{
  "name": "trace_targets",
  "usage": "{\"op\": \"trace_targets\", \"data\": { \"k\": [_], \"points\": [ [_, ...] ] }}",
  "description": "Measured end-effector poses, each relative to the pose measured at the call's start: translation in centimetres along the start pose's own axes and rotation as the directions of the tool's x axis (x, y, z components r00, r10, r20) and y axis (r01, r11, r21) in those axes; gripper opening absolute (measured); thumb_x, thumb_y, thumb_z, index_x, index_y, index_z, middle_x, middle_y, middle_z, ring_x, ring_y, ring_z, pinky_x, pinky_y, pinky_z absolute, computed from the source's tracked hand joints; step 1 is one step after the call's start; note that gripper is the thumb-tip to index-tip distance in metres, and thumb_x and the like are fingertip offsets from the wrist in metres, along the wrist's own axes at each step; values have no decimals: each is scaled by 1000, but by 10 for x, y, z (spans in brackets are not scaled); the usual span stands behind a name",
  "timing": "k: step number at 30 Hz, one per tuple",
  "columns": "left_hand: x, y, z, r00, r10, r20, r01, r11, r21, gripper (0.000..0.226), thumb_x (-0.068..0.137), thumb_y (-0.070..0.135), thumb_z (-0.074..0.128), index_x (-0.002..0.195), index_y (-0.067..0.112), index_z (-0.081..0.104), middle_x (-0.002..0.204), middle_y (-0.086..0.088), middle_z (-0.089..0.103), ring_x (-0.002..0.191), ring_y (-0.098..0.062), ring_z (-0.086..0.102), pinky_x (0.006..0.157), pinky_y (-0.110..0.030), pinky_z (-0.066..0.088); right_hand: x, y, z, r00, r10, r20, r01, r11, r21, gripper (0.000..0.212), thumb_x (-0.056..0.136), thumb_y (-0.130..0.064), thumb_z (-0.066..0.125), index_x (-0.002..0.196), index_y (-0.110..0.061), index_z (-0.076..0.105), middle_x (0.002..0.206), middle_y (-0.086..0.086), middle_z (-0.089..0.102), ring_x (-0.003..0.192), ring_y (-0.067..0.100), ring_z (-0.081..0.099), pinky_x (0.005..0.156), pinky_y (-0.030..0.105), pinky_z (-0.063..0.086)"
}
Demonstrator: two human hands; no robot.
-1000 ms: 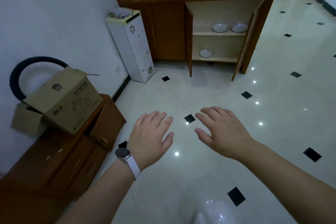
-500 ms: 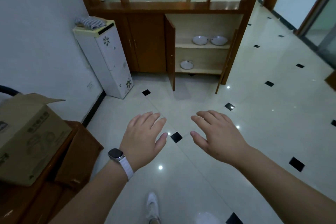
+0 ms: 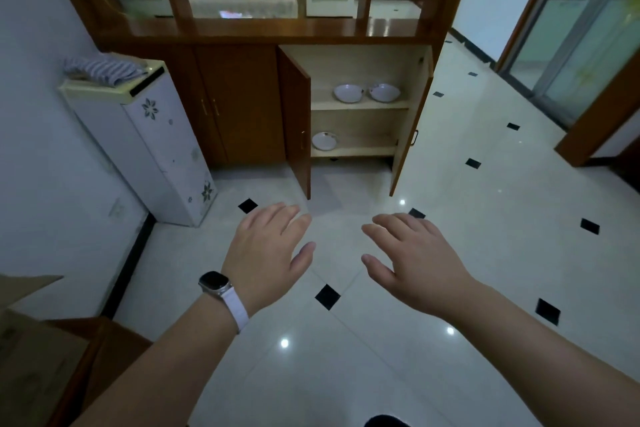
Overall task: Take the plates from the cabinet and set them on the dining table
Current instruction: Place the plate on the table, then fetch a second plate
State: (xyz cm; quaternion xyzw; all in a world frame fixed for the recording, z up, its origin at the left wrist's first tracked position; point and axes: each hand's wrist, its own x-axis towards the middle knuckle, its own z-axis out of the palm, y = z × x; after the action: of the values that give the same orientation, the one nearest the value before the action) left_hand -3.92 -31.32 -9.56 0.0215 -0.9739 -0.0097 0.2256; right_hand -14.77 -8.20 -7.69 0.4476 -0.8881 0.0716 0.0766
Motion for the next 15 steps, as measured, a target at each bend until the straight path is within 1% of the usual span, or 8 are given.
{"op": "trace_targets", "data": {
  "k": [8,15],
  "points": [
    [62,-34,46,997,13,70,-10,999,-36,42,90,42,50,120,16,63,120,-5,65,114,-25,57,97,-42,44,76,35,23,1000,23,-10,-23,1000,3,49,92,-49,40,123,-18,61,122,2,64,112,26,59,93,41,47],
    [141,-65,106,991,-21,130,25,999,-29,40,90,40,52,120,15,64,120,-6,65,114,-27,57,98,-43,44,166,99,63,1000,-4,19,3,999,49,48,93,-51,39,125,-21,59,124,0,63,115,23,58,94,39,45]
  ]
}}
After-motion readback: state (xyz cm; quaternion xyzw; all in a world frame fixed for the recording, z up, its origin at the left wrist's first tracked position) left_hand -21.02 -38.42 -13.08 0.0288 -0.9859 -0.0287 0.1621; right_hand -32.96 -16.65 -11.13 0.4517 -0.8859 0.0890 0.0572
